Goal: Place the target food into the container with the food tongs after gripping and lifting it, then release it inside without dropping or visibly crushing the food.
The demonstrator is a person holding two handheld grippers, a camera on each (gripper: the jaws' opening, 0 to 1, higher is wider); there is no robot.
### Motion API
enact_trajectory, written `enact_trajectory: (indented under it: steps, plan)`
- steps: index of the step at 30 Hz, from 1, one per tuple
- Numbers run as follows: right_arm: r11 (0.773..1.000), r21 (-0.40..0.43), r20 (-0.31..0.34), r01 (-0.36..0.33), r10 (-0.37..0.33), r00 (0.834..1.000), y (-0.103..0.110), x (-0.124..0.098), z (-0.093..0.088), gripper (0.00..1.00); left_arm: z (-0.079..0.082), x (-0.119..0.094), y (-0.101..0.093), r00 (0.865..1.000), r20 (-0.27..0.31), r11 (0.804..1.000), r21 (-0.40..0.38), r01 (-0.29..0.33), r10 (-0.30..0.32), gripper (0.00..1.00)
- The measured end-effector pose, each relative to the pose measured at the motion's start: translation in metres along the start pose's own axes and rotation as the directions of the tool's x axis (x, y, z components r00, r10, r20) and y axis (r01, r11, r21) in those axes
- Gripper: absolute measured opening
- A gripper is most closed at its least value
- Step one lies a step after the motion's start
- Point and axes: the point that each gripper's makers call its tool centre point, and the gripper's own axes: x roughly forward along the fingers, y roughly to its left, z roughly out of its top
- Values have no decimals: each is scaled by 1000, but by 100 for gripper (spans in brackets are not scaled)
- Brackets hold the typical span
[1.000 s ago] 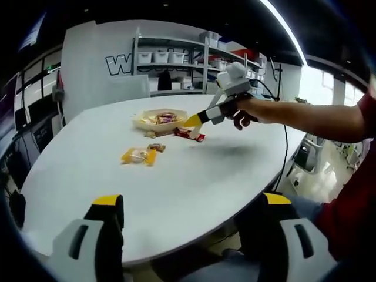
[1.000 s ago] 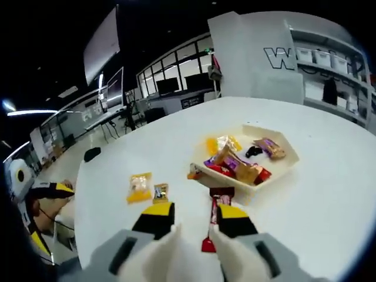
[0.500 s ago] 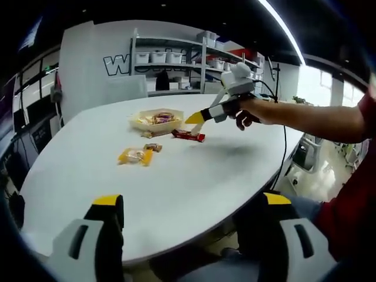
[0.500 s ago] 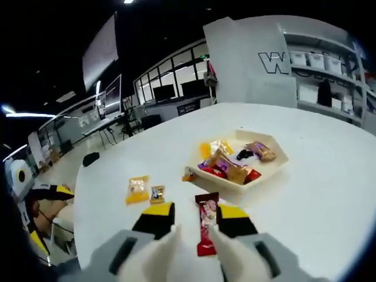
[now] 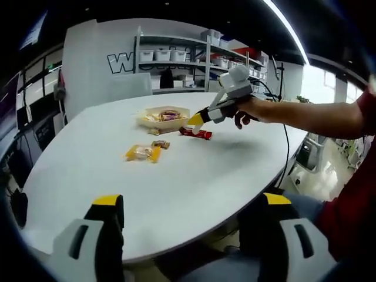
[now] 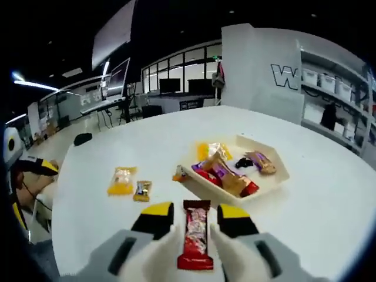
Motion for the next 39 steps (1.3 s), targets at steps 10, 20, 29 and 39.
enact_trajectory:
  steps: [10,20,29,39]
  plan:
    - [999,35,6,-6,5,1000,-3,2,-6,24,0,7,-2,1000,-2,1000,-1,10,-10,93]
    - [1000,26,20,15,-15,1000,-2,0,-6,18,-5,11,-7,1000,-16,1000,4,27,-27,93]
    - [982,187,65,-22,10,998,0,-7,-2,18,-7,12,-4,999,-18,1000,1,29,-29,93]
    - [987,161,89,-21,7,996,-5,-16,14,19,-8,11,-4,999,-15,999,1,32,-32,93]
